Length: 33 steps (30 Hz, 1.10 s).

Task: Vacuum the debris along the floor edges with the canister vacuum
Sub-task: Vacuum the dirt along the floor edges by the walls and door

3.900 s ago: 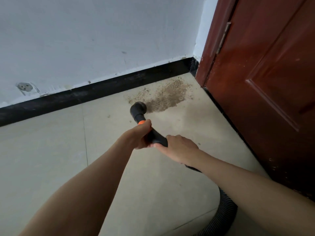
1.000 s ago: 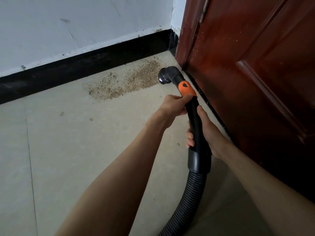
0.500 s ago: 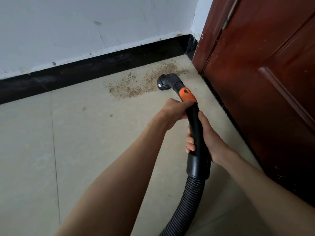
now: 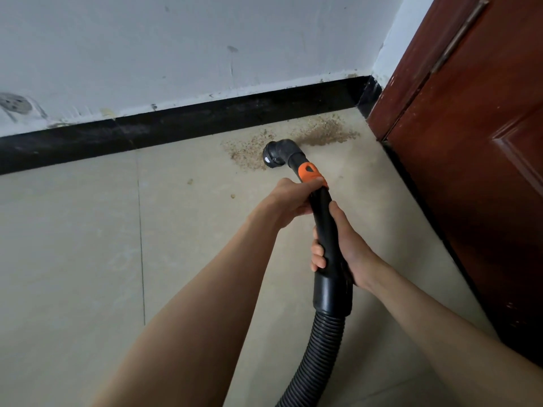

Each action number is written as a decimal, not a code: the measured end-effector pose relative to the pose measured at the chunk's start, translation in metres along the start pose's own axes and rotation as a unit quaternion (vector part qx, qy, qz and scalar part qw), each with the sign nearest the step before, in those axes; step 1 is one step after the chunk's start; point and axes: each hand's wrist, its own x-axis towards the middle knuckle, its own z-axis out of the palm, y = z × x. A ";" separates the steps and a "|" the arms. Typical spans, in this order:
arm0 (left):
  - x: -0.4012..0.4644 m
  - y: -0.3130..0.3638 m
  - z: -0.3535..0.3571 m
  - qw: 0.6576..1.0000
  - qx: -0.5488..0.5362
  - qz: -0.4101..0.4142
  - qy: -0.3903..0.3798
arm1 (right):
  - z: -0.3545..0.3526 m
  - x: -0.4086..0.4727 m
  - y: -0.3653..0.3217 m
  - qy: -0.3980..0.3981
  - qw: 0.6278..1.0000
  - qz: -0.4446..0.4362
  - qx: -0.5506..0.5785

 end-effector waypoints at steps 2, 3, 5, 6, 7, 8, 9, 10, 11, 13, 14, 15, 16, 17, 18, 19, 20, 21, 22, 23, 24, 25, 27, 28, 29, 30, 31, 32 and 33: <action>-0.003 0.001 -0.008 1.000 -0.002 -0.001 0.007 | 0.009 0.001 0.001 -0.005 1.000 -0.001 -0.008; -0.004 0.000 -0.011 1.000 -0.002 -0.003 0.010 | 0.013 0.001 0.002 -0.006 1.000 -0.002 -0.011; -0.006 0.000 -0.019 1.000 -0.003 -0.007 0.014 | 0.021 0.001 0.004 -0.008 1.000 -0.004 -0.020; -0.007 0.000 -0.023 1.000 -0.003 -0.009 0.015 | 0.024 0.001 0.005 -0.008 1.000 -0.004 -0.026; -0.008 -0.001 -0.026 1.000 -0.002 -0.010 0.016 | 0.027 0.001 0.005 -0.008 1.000 -0.004 -0.030; -0.009 -0.001 -0.029 1.000 -0.001 -0.011 0.017 | 0.028 0.000 0.006 -0.008 0.999 -0.003 -0.034; -0.010 -0.001 -0.031 1.000 0.000 -0.011 0.016 | 0.029 -0.001 0.006 -0.008 0.999 -0.002 -0.040; -0.011 -0.001 -0.032 1.000 0.000 -0.012 0.013 | 0.029 -0.002 0.006 -0.007 0.999 -0.002 -0.047; -0.013 0.000 -0.032 1.000 0.000 -0.011 0.008 | 0.029 -0.004 0.005 -0.004 0.999 -0.002 -0.050; -0.016 0.001 -0.028 1.000 0.003 -0.006 -0.001 | 0.028 -0.008 0.004 0.008 0.999 -0.008 -0.043; -0.018 0.002 -0.024 1.000 0.003 -0.002 -0.005 | 0.026 -0.010 0.004 0.015 0.999 -0.012 -0.037; -0.019 0.003 -0.019 1.000 0.001 0.004 -0.007 | 0.025 -0.012 0.003 0.022 0.999 -0.018 -0.032; -0.020 0.004 -0.014 1.000 -0.001 0.009 -0.008 | 0.023 -0.014 0.002 0.028 0.999 -0.024 -0.028; -0.020 0.005 -0.010 1.000 0.000 0.012 -0.008 | 0.022 -0.015 0.002 0.032 0.999 -0.029 -0.025; -0.020 0.004 -0.006 1.000 0.002 0.012 -0.009 | 0.020 -0.016 0.001 0.037 0.999 -0.032 -0.023; -0.020 0.003 -0.002 1.000 0.005 0.009 -0.010 | 0.018 -0.018 0.002 0.041 0.998 -0.032 -0.022; -0.020 0.002 0.000 1.000 0.006 0.004 -0.011 | 0.016 -0.020 0.002 0.044 0.998 -0.030 -0.021; -0.021 0.000 0.002 1.000 0.003 0.000 -0.012 | 0.015 -0.022 0.003 0.046 0.998 -0.025 -0.019; -0.022 -0.002 0.002 1.000 -0.001 -0.004 -0.013 | 0.015 -0.024 0.004 0.047 0.998 -0.020 -0.021; -0.023 -0.003 0.002 1.000 -0.004 -0.007 -0.015 | 0.014 -0.025 0.005 0.046 0.998 -0.016 -0.026; -0.023 -0.004 0.001 1.000 -0.005 -0.010 -0.017 | 0.014 -0.026 0.005 0.045 0.998 -0.014 -0.032; -0.024 -0.004 -0.001 1.000 -0.003 -0.010 -0.017 | 0.015 -0.025 0.005 0.044 0.998 -0.012 -0.037; -0.026 -0.001 -0.008 1.000 0.000 -0.011 -0.012 | 0.020 -0.023 0.004 0.036 0.998 -0.008 -0.041; -0.027 0.001 -0.012 1.000 0.002 -0.014 -0.007 | 0.024 -0.022 0.003 0.032 0.999 -0.006 -0.042; -0.027 0.002 -0.018 1.000 0.005 -0.019 -0.001 | 0.029 -0.020 0.002 0.027 0.998 -0.003 -0.051; -0.028 0.004 -0.025 1.000 0.008 -0.023 0.007 | 0.035 -0.018 0.001 0.025 0.997 -0.001 -0.069; -0.029 0.005 -0.031 0.999 0.010 -0.024 0.019 | 0.041 -0.015 0.000 0.024 0.995 -0.001 -0.095; -0.029 0.006 -0.038 0.999 0.010 -0.023 0.034 | 0.048 -0.012 -0.001 0.025 0.992 -0.003 -0.122; -0.029 0.007 -0.045 0.998 0.009 -0.019 0.053 | 0.055 -0.009 -0.001 0.027 0.989 -0.009 -0.146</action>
